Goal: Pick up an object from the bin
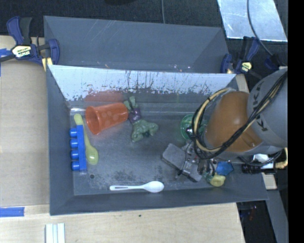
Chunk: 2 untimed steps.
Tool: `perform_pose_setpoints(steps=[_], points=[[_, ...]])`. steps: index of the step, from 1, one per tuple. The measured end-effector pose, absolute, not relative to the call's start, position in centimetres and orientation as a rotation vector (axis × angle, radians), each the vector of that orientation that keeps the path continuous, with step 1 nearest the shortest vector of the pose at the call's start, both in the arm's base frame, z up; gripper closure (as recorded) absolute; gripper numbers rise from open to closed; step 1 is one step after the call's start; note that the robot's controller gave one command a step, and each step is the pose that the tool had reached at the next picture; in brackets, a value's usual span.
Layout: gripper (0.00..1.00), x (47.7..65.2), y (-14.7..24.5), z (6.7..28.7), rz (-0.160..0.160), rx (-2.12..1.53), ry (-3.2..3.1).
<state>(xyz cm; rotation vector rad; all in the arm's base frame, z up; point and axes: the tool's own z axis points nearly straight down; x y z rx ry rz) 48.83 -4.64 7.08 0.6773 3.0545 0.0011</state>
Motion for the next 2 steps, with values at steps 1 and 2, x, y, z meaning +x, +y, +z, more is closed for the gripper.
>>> perform_pose_setpoints(steps=[1,2], points=[[1.00,48.6,-4.7,11.6,-0.001,0.678,3.063],[1.00,48.8,-4.7,16.0,0.000,0.677,3.059]])
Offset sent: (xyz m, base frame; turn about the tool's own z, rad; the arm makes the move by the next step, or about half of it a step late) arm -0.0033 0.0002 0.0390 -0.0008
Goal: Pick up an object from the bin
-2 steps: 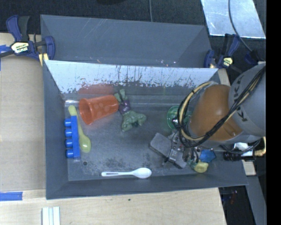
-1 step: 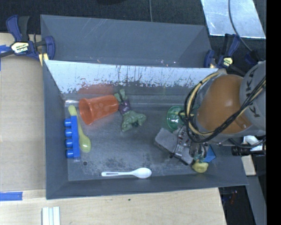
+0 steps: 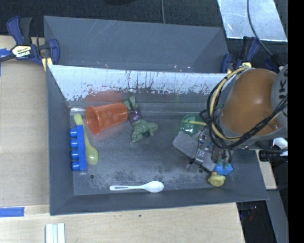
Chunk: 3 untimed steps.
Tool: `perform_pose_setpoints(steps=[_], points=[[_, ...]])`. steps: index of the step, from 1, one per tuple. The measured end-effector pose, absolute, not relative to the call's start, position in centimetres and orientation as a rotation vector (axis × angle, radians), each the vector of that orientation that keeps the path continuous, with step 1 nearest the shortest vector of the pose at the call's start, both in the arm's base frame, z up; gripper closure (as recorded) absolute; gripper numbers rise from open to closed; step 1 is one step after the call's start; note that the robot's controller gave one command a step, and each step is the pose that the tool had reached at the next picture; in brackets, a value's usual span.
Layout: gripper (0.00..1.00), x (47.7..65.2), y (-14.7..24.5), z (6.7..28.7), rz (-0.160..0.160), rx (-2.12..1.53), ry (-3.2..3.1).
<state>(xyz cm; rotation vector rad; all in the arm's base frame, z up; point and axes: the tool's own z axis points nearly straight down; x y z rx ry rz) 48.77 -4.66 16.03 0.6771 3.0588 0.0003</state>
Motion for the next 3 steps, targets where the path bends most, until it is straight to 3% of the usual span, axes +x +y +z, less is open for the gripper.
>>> perform_pose_setpoints(steps=[3], points=[[1.00,48.9,-4.7,22.9,0.001,0.673,3.056]])
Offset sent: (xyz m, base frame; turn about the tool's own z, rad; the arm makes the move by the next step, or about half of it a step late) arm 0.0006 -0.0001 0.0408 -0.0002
